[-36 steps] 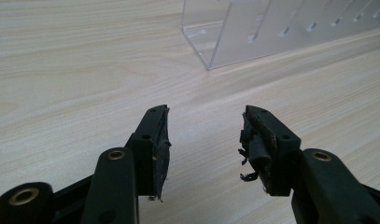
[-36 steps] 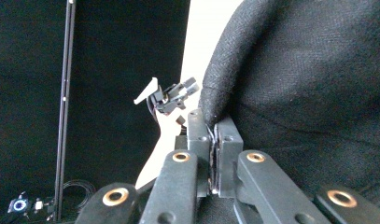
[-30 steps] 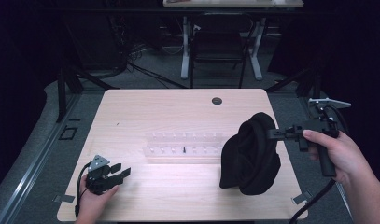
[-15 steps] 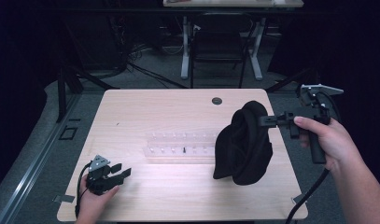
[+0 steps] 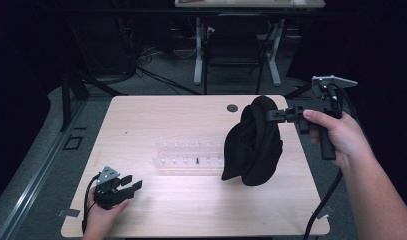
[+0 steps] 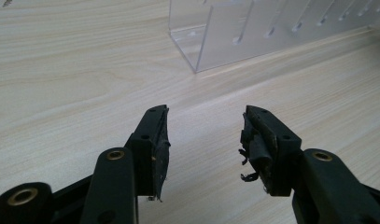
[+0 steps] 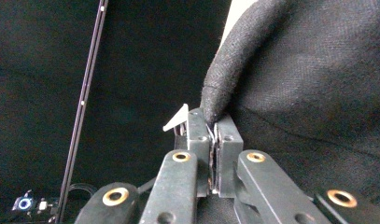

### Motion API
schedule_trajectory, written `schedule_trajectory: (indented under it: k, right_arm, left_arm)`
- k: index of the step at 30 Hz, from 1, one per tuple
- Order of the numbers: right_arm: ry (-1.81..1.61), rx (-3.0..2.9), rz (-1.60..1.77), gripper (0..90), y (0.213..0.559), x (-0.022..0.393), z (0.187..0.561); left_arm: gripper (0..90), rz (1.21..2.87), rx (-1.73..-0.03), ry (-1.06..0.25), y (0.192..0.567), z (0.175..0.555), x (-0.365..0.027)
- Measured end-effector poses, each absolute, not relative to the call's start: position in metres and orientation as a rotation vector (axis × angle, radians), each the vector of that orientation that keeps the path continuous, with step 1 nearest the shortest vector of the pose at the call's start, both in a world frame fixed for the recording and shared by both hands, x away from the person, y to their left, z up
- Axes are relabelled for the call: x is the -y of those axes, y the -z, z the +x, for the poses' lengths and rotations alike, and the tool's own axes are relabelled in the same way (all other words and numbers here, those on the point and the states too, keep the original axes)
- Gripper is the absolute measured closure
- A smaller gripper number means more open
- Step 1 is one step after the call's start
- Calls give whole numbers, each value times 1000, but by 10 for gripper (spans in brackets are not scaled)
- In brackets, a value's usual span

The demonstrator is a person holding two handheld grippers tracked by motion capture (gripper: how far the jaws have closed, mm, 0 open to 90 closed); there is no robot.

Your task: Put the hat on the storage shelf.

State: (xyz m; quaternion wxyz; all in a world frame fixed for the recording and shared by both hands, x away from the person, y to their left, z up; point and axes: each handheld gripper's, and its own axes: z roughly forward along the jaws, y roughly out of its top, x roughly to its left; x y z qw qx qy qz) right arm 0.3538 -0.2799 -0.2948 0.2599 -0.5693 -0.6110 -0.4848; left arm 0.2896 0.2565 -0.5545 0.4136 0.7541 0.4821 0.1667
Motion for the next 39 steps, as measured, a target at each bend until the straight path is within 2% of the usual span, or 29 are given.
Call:
schedule_trajectory:
  k: [15,39]
  right_arm:
    - [1320,1659,-1527,880,292,255,384]
    - [1286,1661,-1500,880,306,207,421]
  left_arm:
    - [508,1904,-1204,-407,554,291,-255]
    - [505,1904,-1176,-429,553,290,-250]
